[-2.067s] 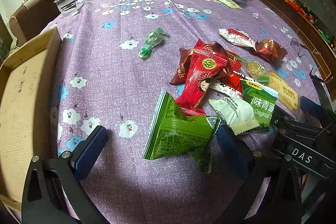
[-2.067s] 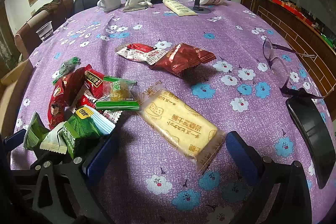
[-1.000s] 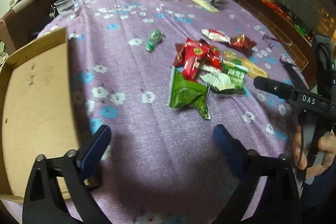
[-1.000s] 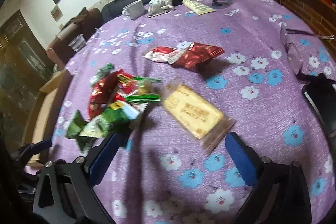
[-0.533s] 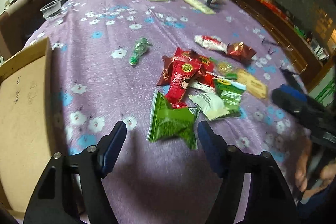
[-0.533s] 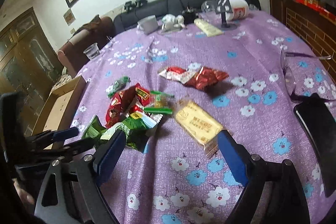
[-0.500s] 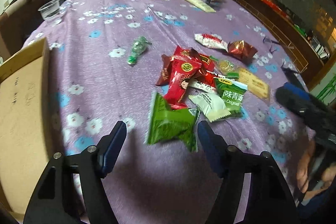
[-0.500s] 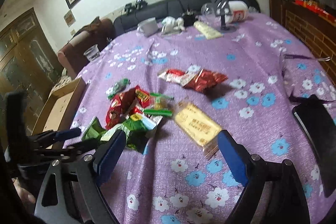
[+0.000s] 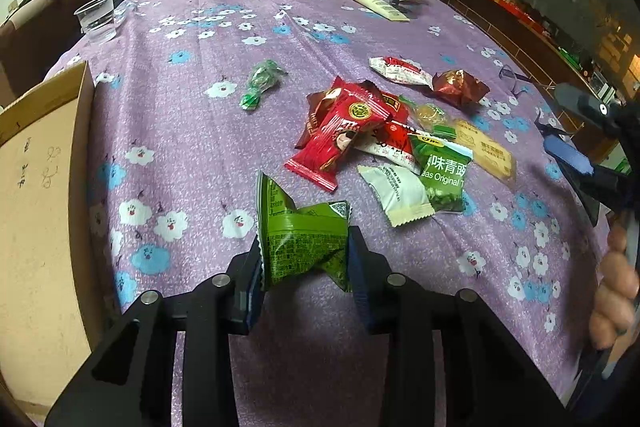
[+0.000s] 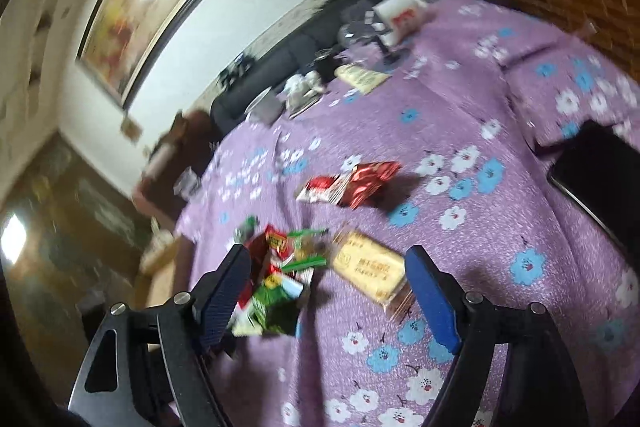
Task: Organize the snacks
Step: 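Grasp the yellow cake bar with the right gripper while the left gripper holds the green bag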
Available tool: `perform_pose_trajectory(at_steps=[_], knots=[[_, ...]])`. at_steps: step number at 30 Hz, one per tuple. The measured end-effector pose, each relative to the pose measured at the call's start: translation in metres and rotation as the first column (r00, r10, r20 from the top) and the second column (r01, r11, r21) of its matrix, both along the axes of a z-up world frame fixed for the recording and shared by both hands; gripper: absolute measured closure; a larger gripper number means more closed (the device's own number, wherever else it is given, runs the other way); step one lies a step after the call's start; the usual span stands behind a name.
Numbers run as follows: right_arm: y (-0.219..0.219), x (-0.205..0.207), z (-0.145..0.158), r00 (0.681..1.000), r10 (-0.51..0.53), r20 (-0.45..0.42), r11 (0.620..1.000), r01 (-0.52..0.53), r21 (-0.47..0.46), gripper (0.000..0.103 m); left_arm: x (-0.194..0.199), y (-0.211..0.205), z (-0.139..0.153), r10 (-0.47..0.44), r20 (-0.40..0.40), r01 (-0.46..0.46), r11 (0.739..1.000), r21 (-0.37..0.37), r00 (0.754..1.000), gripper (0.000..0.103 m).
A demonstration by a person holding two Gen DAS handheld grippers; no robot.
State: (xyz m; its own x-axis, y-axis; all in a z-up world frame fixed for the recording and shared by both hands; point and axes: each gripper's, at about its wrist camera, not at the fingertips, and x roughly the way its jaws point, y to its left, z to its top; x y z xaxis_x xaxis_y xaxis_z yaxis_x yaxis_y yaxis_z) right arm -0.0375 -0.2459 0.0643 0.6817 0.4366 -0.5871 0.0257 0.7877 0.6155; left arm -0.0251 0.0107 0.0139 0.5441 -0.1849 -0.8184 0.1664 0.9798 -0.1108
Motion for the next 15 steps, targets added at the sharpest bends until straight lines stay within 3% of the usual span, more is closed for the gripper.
perform_pose_trajectory(at_steps=[4,5,7,9,10,15], knots=[[0.015,0.025,0.000,0.987,0.110,-0.120,0.967,-0.134,-0.216,0.023,0.000,0.000,0.000,0.000,0.004,0.000,1.000,0.000,1.000,0.069],[0.024,0.033,-0.001,0.979,0.141,-0.148,0.931,-0.182,-0.316,0.023,0.000,-0.001,0.000,0.000,0.005,0.000,1.000,0.002,1.000,0.069],[0.031,0.040,-0.006,0.973,0.161,-0.166,0.879,-0.217,-0.425,0.023,-0.001,-0.001,0.000,-0.001,0.009,0.001,1.000,0.005,1.000,0.069],[0.039,0.049,-0.015,0.954,0.231,-0.193,0.835,-0.296,-0.465,0.025,-0.001,-0.002,0.000,0.000,0.011,0.000,1.000,0.005,1.000,0.069],[0.042,0.052,-0.020,0.947,0.249,-0.202,0.824,-0.317,-0.470,0.030,0.000,-0.002,0.000,0.000,0.011,0.000,1.000,0.007,1.000,0.069],[0.062,0.057,-0.039,0.914,0.328,-0.238,0.762,-0.405,-0.505,0.034,0.000,-0.002,0.000,0.000,0.012,0.000,1.000,0.006,1.000,0.069]])
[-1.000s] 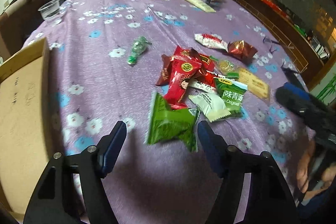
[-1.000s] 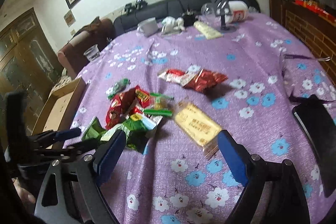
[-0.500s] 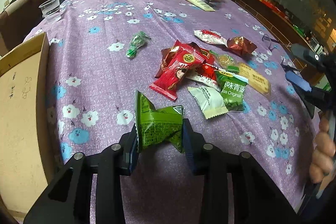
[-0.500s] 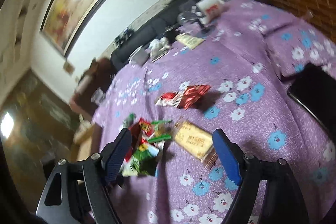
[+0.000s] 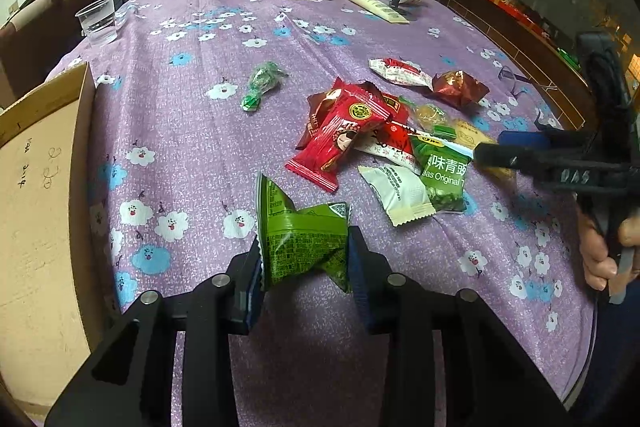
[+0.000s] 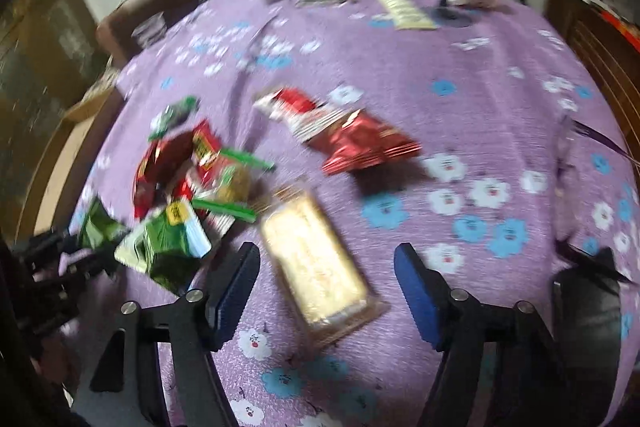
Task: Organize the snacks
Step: 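Grasp the yellow cake bar with the right gripper while the left gripper holds the green bag, then carry both packets into the cardboard box and open both grippers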
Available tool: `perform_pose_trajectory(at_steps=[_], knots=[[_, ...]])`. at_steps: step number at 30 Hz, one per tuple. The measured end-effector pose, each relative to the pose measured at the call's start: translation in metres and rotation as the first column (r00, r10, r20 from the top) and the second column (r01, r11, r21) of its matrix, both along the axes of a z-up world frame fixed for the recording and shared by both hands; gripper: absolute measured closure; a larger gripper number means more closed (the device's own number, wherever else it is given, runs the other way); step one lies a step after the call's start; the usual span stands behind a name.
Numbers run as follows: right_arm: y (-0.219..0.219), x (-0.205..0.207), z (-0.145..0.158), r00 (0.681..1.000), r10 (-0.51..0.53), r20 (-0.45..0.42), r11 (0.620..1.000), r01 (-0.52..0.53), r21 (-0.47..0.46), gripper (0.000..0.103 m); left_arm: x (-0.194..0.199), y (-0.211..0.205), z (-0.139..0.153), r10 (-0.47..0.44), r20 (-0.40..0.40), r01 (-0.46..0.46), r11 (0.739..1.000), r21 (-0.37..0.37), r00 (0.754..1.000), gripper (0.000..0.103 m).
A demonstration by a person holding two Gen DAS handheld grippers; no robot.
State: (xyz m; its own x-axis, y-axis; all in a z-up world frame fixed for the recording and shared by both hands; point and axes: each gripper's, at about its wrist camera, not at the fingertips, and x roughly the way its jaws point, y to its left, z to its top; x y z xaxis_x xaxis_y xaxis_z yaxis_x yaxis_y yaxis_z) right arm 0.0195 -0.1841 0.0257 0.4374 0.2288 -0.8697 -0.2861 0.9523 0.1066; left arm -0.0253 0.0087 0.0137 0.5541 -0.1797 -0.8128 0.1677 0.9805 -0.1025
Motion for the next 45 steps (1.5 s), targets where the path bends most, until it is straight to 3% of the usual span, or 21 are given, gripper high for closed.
perform_pose_trajectory(at_steps=[2,4,5,8,20,29,36,45], knots=[[0.008,-0.007,-0.001,0.999,0.015,0.031,0.998,-0.013,-0.066,0.039,0.000,0.000,0.000,-0.001,-0.001,0.001,1.000,0.000,1.000,0.069],[0.011,-0.011,0.000,0.999,0.017,0.047,0.996,-0.013,-0.087,0.063,0.000,-0.001,0.000,-0.002,0.000,0.002,1.000,0.003,1.000,0.069],[0.011,-0.012,0.001,0.999,0.022,0.047,0.996,-0.018,-0.089,0.068,0.000,-0.001,0.000,-0.003,0.001,0.003,1.000,0.005,1.000,0.069],[0.010,-0.020,0.002,0.998,-0.002,0.062,0.996,0.007,-0.090,0.068,0.001,0.000,0.000,-0.002,0.002,0.002,1.000,0.005,1.000,0.069],[0.015,-0.050,0.038,0.990,-0.056,0.130,0.994,0.043,0.101,0.068,-0.001,0.006,0.004,0.015,0.018,-0.014,0.999,-0.029,1.000,0.069],[0.066,-0.056,0.051,0.994,0.048,0.096,0.980,-0.066,0.190,0.068,-0.011,0.030,0.025,0.071,0.055,-0.067,0.996,-0.062,0.996,0.069],[0.126,-0.058,0.060,0.983,0.164,0.079,0.961,-0.177,0.213,0.069,-0.021,0.076,0.047,0.161,0.098,-0.155,0.985,-0.073,0.982,0.069],[0.205,-0.066,0.059,0.949,0.310,0.054,0.918,-0.314,0.242,0.069,-0.043,0.160,0.040,0.337,0.083,-0.331,0.940,-0.087,0.938,0.069]])
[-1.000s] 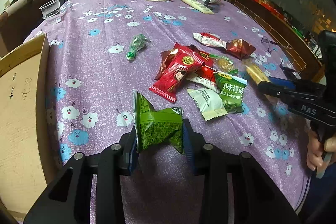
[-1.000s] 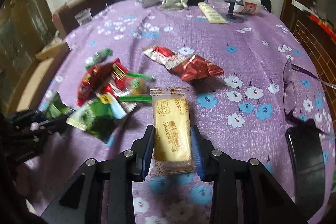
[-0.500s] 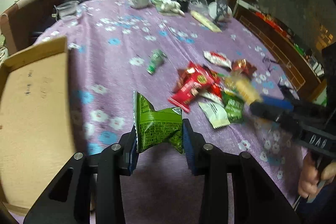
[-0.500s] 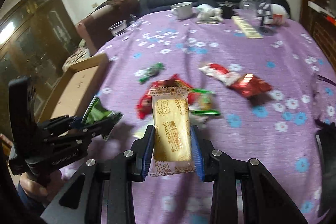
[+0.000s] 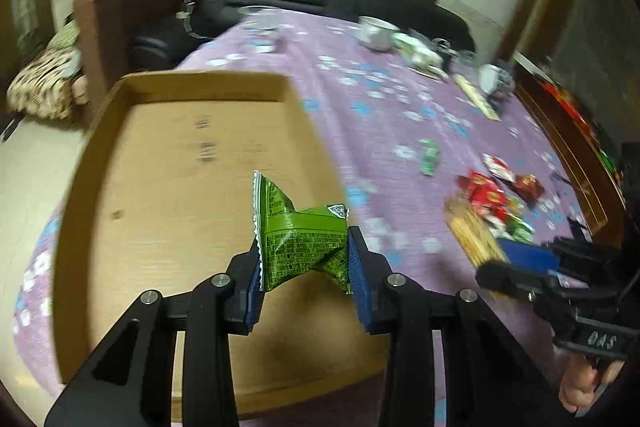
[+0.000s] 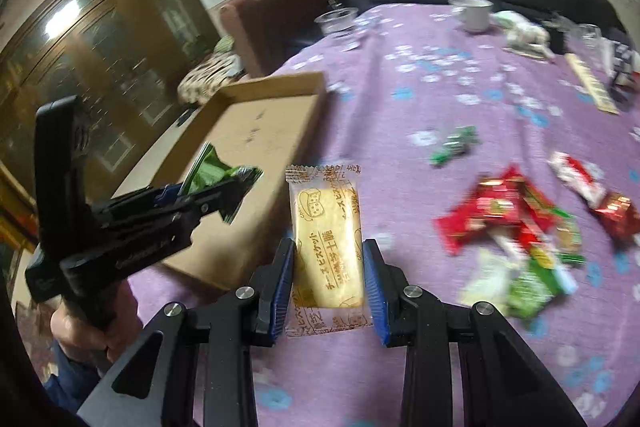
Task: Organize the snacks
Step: 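Carry both packets into the cardboard box and open both grippers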
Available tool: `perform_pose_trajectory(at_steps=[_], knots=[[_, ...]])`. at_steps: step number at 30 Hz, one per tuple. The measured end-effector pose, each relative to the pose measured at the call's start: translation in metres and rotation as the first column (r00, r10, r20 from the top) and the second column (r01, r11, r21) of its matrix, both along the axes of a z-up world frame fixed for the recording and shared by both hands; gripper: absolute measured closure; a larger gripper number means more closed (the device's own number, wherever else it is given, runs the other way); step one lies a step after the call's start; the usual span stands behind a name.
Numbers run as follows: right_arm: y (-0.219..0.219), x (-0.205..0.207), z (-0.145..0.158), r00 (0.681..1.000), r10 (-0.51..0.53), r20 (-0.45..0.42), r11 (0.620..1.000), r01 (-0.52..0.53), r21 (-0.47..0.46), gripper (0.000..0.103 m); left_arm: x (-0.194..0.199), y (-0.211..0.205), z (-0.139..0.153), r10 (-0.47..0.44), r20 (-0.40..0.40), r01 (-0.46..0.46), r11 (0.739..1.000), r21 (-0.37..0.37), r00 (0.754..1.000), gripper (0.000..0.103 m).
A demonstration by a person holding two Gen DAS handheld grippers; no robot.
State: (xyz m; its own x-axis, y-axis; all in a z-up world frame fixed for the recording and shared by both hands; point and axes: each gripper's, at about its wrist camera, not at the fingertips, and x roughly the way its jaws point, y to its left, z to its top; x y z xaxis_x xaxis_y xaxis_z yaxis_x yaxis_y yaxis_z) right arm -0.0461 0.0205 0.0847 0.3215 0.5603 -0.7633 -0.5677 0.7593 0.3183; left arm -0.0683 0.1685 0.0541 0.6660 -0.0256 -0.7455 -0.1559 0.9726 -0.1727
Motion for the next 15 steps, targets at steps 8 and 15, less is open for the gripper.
perform_pose_trajectory(at_steps=[8,15], knots=[[0.064,-0.018,-0.004,0.993,0.121,0.004,0.993,-0.121,0.010,0.069,-0.024,0.051,-0.017,0.116,-0.030,-0.116,0.993,-0.018,0.993,0.069],[0.103,-0.025,-0.023,0.988,0.155,0.015,0.988,-0.154,-0.025,0.069,-0.029,0.060,-0.027,0.133,-0.055,-0.134,0.991,-0.001,0.990,0.068]])
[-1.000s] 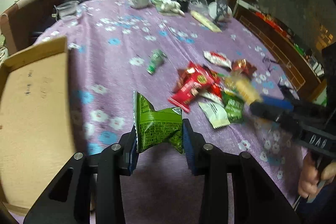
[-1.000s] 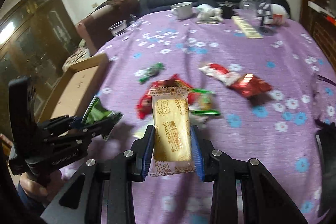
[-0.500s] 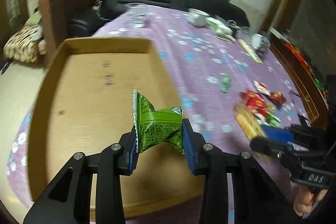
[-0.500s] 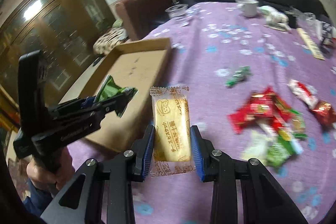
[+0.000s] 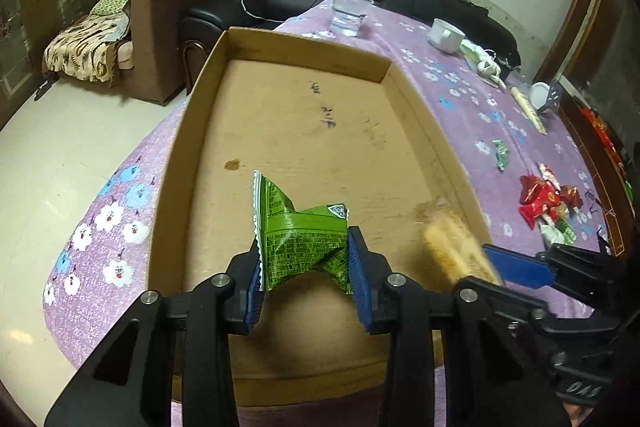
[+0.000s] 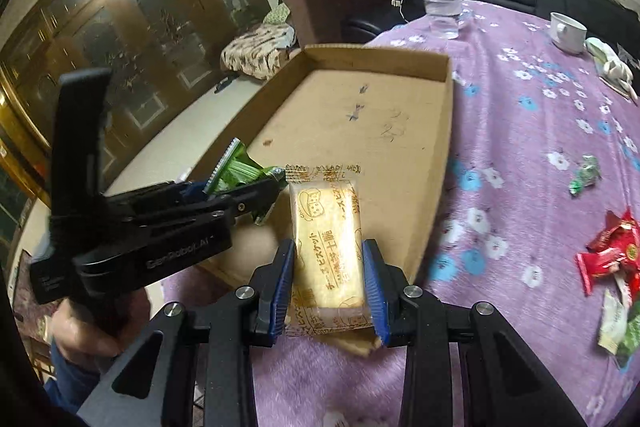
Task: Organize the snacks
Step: 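Carry both packets into the cardboard box and open both grippers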
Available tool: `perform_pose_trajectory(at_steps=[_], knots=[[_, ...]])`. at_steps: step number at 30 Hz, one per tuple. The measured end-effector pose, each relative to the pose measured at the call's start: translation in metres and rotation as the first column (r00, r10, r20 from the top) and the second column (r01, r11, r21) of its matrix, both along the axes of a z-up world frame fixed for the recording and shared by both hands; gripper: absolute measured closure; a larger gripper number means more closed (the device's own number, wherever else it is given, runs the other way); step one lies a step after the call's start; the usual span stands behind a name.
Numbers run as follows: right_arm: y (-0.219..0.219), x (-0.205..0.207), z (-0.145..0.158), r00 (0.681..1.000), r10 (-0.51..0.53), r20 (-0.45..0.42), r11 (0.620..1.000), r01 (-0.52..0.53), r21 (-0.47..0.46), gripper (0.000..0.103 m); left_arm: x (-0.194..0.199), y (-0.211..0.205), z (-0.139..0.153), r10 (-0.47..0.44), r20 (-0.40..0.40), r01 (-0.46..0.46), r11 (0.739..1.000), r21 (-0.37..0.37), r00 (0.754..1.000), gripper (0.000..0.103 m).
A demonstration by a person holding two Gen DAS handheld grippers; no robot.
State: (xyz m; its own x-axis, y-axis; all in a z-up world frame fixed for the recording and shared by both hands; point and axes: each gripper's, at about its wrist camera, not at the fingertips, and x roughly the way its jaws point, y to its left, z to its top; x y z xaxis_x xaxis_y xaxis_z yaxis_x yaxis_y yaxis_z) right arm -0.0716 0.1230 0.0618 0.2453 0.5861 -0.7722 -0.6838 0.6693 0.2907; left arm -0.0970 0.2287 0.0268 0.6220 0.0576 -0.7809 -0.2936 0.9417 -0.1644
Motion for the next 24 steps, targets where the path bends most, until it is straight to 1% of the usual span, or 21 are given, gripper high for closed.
perform_pose_trajectory(at_steps=[4,8,13,17,18,20,24], knots=[[0.005,0.001,-0.013,1.000,0.008,0.000,1.000,-0.008,0.001,0.069,0.000,0.001,-0.006,0.003,-0.024,-0.002,1.000,0.015,1.000,0.068],[0.008,-0.004,-0.013,1.000,0.016,0.021,1.000,-0.016,0.000,0.069,0.001,0.000,-0.007,0.003,-0.026,-0.002,1.000,0.021,1.000,0.068],[0.013,-0.002,-0.019,1.000,0.029,0.004,0.999,-0.029,0.030,0.069,0.004,-0.002,-0.008,0.004,-0.029,-0.003,0.999,0.032,1.000,0.068],[0.017,-0.007,-0.018,0.999,0.039,0.027,0.999,-0.040,0.033,0.069,0.003,-0.001,-0.009,0.015,-0.032,-0.014,0.999,0.030,0.999,0.068],[0.018,-0.008,-0.019,0.998,0.047,0.036,0.998,-0.048,0.032,0.067,0.003,-0.001,-0.009,0.014,-0.033,-0.013,0.999,0.029,0.999,0.068],[0.019,-0.011,-0.019,0.997,0.055,0.048,0.998,-0.056,0.029,0.066,0.003,0.000,-0.009,0.013,-0.036,-0.012,1.000,0.025,0.999,0.068],[0.017,-0.011,-0.017,0.997,0.061,0.043,0.997,-0.063,0.042,0.065,0.000,0.001,-0.008,0.010,-0.042,-0.009,1.000,0.012,0.999,0.067]])
